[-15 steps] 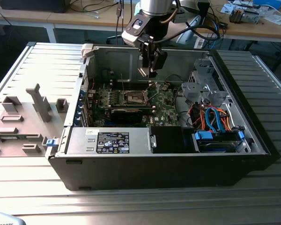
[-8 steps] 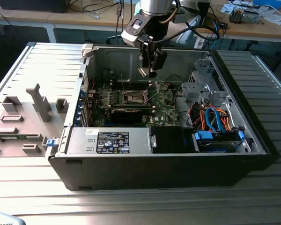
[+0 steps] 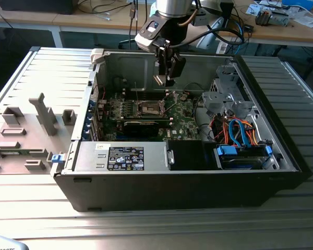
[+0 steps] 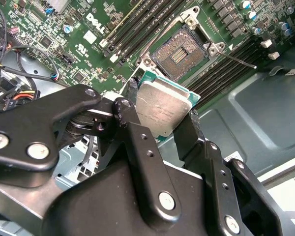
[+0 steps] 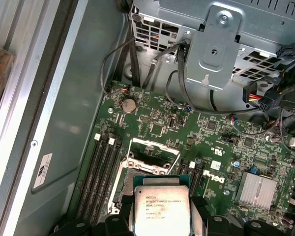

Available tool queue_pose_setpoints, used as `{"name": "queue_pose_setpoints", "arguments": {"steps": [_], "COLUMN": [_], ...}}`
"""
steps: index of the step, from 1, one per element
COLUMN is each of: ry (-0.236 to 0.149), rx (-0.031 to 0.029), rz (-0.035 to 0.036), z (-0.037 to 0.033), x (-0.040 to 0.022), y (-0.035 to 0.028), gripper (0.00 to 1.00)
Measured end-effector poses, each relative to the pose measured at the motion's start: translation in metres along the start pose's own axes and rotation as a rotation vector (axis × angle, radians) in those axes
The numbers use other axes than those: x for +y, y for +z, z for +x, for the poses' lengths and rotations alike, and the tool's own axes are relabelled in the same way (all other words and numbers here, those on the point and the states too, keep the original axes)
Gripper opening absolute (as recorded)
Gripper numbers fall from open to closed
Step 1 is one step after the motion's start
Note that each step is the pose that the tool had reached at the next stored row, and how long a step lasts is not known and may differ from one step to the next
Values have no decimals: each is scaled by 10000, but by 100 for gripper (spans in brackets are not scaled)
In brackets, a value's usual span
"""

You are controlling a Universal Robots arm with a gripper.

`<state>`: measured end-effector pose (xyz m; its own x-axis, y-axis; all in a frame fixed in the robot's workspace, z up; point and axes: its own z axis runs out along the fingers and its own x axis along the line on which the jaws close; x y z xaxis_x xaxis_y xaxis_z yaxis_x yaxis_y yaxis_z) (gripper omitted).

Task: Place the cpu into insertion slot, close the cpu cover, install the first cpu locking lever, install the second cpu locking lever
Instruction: 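Place the cpu into insertion slot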

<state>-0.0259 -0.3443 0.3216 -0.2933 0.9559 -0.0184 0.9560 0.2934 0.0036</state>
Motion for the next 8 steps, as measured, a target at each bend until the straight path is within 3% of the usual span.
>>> {"name": "queue_pose_setpoints", "arguments": {"steps": [8], "ry": [111], "rx": [-5], "rz": [4], "z": [0], "x": [0], "y": [0], "gripper": [54]}}
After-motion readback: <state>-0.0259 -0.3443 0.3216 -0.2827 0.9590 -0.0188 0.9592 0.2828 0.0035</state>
